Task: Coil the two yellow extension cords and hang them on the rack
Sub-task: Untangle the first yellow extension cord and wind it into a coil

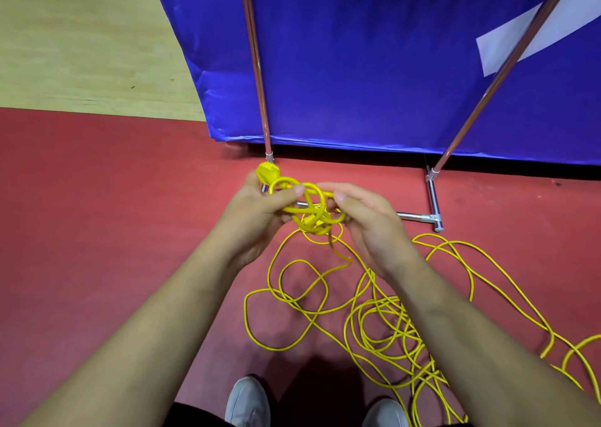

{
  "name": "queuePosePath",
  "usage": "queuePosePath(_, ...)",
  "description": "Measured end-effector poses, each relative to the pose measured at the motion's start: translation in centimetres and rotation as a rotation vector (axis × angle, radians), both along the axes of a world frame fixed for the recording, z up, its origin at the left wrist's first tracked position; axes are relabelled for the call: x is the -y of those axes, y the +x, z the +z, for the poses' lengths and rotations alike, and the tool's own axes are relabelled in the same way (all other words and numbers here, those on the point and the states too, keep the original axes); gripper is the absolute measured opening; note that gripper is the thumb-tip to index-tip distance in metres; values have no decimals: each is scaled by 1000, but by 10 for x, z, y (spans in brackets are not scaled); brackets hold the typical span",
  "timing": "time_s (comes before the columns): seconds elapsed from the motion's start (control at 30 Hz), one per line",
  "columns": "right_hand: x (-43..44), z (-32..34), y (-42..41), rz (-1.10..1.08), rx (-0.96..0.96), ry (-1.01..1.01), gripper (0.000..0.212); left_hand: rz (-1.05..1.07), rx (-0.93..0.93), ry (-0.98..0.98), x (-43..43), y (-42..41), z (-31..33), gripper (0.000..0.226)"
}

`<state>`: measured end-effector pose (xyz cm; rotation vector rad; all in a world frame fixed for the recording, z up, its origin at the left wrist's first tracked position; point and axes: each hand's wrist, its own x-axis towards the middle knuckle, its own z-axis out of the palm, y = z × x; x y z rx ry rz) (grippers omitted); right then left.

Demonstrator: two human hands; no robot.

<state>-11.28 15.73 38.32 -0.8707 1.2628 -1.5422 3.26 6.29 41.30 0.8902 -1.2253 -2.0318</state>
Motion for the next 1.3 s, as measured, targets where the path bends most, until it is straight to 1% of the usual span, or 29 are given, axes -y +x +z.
queuePosePath(0.07, 0, 0, 1, 39, 102, 29, 33, 79, -144, 123, 2, -2, 2, 23)
queuePosePath(0.13, -1, -1, 1, 119, 156, 115, 34, 147, -189, 170, 5, -1, 1, 17)
queuePosePath(0.17, -3, -2, 1, 159, 111, 137, 28, 167, -158, 170, 7, 0, -2, 15)
queuePosePath(0.23, -6, -2, 2, 186, -56, 136, 14, 200, -33, 160, 12, 3, -4, 12)
queuePosePath(0.27, -6, -2, 1, 178, -122, 141, 14, 224, -2, 169, 15, 4, -5, 11)
queuePosePath(0.33, -6, -4, -2, 168, -228, 171, 21, 269, -52, 200, 21, 6, -5, 6)
queuePosePath(0.4, -7, -6, -7, 190, -344, 212, 26, 316, -86, 195, 24, 7, -4, 6)
queuePosePath(0.5, -11, -7, -5, 263, -480, 235, 26, 393, -57, 150, 23, 8, -8, 9)
queuePosePath(0.57, -12, -6, -6, 244, -541, 239, 21, 421, -70, 137, 23, 8, -9, 10)
queuePosePath(0.6, -11, -5, -7, 222, -541, 244, 17, 426, -88, 125, 24, 9, -8, 10)
queuePosePath(0.67, -12, -4, -11, 163, -521, 245, 14, 406, -80, 50, 25, 13, -5, 11)
queuePosePath(0.7, -13, -4, -12, 132, -506, 236, 11, 379, -14, -50, 26, 16, -5, 12)
queuePosePath(0.73, -14, -5, -14, 97, -485, 228, 7, 327, 104, -199, 26, 20, -6, 15)
queuePosePath(0.77, -16, -6, -15, 58, -462, 223, 7, 244, 255, -360, 25, 22, -7, 17)
queuePosePath(0.8, -18, -9, -17, 21, -449, 214, 11, 145, 385, -479, 23, 24, -10, 17)
queuePosePath(0.83, -18, -9, -17, -12, -452, 199, 13, 48, 474, -521, 20, 24, -12, 16)
queuePosePath(0.9, -18, -7, -14, -49, -472, 158, 15, -96, 519, -435, 12, 23, -14, 9)
queuePosePath(0.97, -15, -3, -8, -44, -462, 137, 25, -126, 520, -340, 8, 20, -14, 13)
queuePosePath(1.0, -15, -1, -6, -34, -441, 129, 28, -109, 512, -328, 7, 19, -13, 12)
queuePosePath(1.03, -14, -1, -4, -33, -412, 124, 25, -81, 509, -350, 7, 18, -12, 9)
queuePosePath(1.1, -12, 0, -2, -62, -373, 120, 12, -49, 502, -425, 7, 18, -9, 4)
queuePosePath(1.17, -11, 1, -5, -90, -384, 93, 10, -27, 459, -436, 7, 18, -8, 10)
queuePosePath(1.23, -10, 1, -8, -96, -457, 51, 15, 2, 378, -323, 9, 16, -8, 10)
queuePosePath(1.27, -11, 1, -9, -82, -504, 29, 17, -6, 351, -261, 10, 15, -8, 18)
queuePosePath(1.3, -11, 0, -9, -60, -524, 15, 20, -32, 344, -228, 10, 13, -8, 34)
